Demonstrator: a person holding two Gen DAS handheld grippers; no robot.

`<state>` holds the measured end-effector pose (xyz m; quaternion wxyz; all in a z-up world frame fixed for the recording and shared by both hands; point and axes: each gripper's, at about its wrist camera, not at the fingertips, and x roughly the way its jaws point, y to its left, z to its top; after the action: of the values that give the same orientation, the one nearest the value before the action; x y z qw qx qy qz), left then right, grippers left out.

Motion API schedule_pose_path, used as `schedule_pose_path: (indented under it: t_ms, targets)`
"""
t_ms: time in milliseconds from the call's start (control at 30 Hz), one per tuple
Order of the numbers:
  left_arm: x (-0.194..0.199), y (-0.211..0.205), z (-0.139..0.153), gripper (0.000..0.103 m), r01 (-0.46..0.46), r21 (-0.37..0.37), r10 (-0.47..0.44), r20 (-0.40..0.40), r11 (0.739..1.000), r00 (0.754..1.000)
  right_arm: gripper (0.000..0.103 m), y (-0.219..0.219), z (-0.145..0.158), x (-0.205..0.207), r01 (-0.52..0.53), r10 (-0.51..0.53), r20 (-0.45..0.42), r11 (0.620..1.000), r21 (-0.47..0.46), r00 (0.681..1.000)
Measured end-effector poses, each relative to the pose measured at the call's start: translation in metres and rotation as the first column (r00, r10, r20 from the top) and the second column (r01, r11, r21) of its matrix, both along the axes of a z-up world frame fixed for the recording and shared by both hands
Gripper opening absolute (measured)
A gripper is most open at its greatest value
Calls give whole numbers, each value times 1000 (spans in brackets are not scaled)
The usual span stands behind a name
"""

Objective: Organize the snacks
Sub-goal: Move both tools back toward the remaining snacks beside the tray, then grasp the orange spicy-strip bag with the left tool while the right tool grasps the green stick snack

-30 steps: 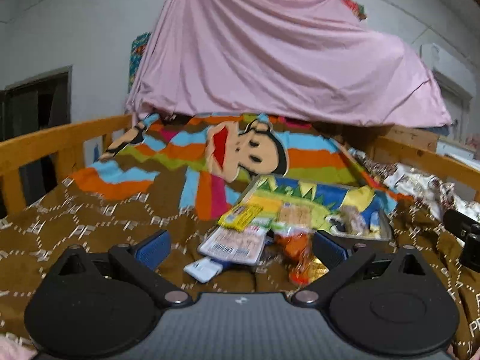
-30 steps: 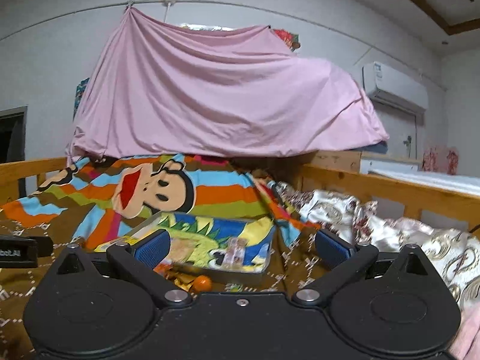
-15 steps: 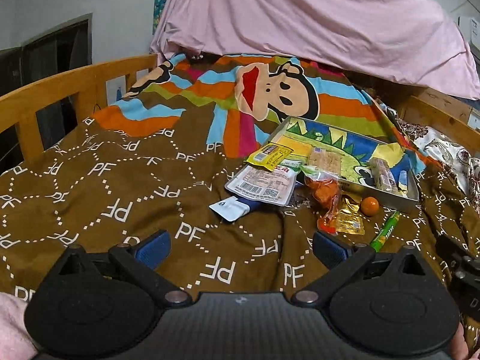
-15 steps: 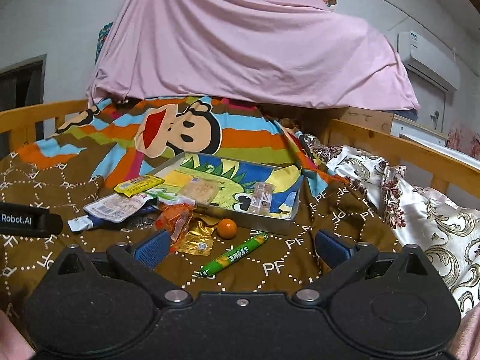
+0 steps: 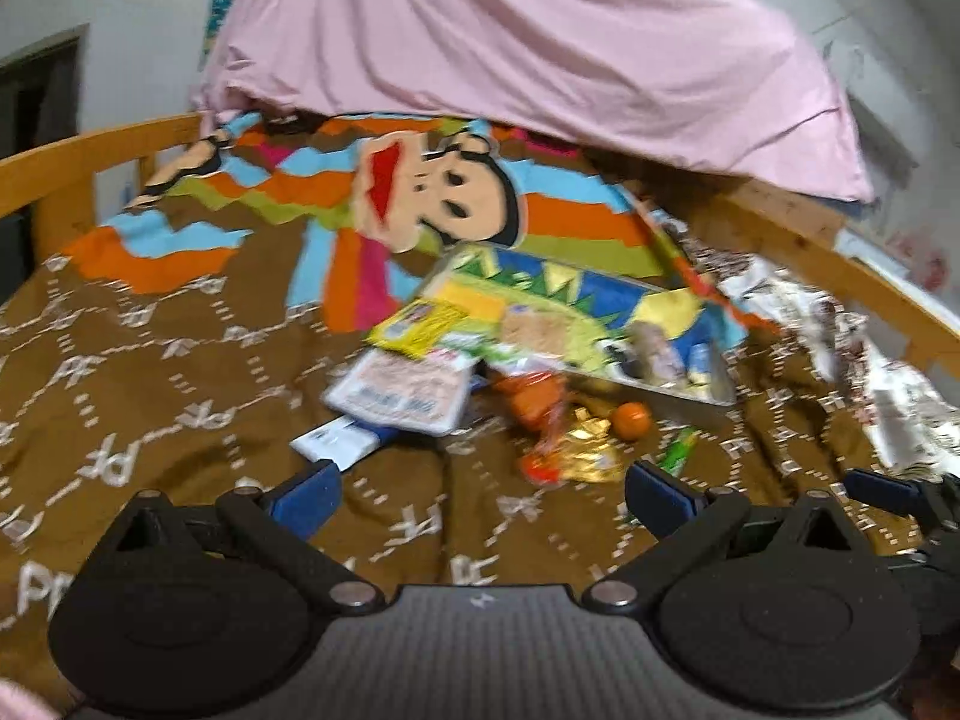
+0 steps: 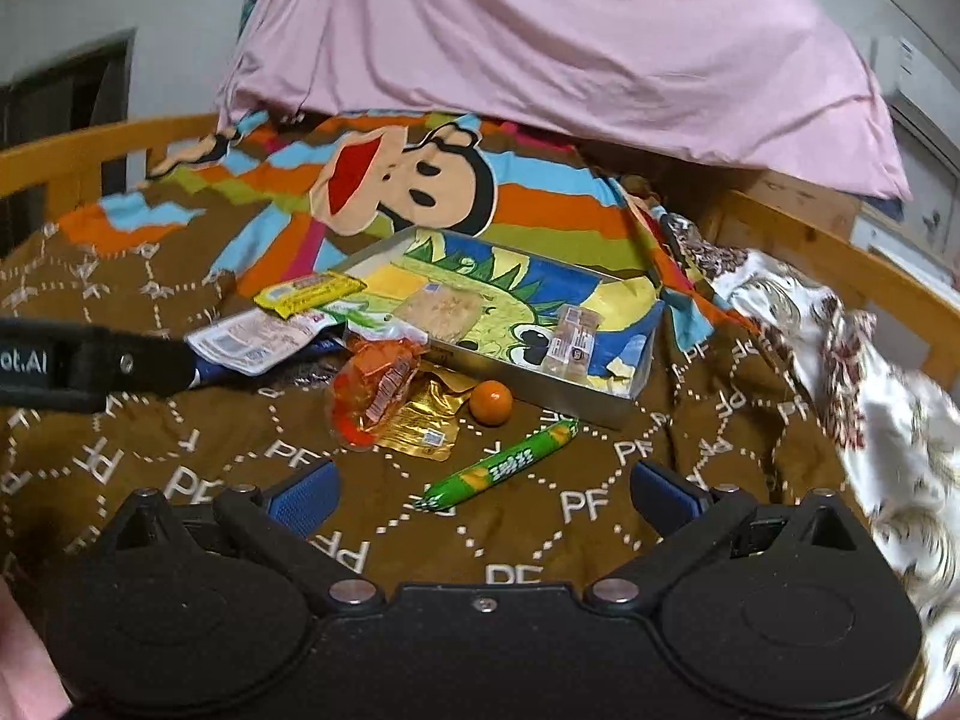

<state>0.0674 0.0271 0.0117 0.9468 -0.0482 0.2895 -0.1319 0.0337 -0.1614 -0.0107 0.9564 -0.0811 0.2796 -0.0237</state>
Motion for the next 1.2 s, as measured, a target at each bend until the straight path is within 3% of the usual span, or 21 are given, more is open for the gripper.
schedule_pose_path:
  t_ms: [200,300,400,500,567,1000,1200]
  targets:
    - [33,-17,-4,103,115,30,-115,17,993,993,102,-11,-2,28,-28,25,-59,997,-66,998]
    - [52,-25,-10,102,159,40,-158,-11,987,987,102,-18,-7,42,-10,6,-56,997,-73,998]
    - [75,-26,-22,102,146,-71,-152,-83,987,985,102,-26,-19,57,58,-60,-60,998,-32,996]
    - [100,-24,-34,102,126,-217,-163,-163,968,973,102,-32,-34,73,131,-128,-99,991,25,987]
    - [116,-26,-42,103,114,-273,-170,-191,955,967,102,-34,-45,82,164,-156,-133,985,46,979]
    - [175,-38,-83,102,28,-413,-165,-299,910,940,102,-25,-83,122,198,-185,-180,979,56,966]
    - [189,-38,-94,102,-7,-457,-150,-306,889,940,102,-28,-90,130,282,-270,-181,959,41,946]
